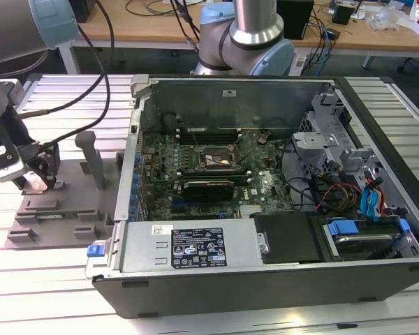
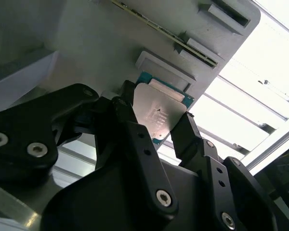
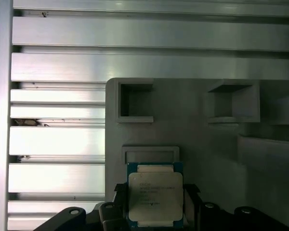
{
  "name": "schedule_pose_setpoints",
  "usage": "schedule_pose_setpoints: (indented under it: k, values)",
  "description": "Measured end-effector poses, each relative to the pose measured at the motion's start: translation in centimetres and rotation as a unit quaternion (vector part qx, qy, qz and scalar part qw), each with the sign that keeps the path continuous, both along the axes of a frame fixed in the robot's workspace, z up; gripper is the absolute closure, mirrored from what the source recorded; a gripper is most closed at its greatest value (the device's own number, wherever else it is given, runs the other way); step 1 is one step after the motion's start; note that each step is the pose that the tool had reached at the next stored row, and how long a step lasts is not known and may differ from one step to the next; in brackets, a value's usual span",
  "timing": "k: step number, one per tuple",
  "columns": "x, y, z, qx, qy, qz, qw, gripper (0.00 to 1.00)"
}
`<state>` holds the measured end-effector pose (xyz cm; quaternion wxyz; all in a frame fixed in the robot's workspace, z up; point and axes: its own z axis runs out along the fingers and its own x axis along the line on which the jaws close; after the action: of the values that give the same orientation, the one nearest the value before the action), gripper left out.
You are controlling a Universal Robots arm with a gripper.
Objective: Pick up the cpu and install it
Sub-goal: 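Pick up the cpu and move it towards the insertion slot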
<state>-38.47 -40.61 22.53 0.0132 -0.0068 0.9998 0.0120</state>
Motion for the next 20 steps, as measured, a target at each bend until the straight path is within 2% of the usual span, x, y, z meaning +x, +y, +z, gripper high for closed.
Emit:
schedule_pose_setpoints:
  k: [16, 20]
  values:
    - [0.0, 0.0, 0.31, -0.0002, 0.0001, 0.0, 1.0, 0.45]
    - [0.0, 0.0, 0.65, -0.0002, 0.0001, 0.0, 1.0, 0.45]
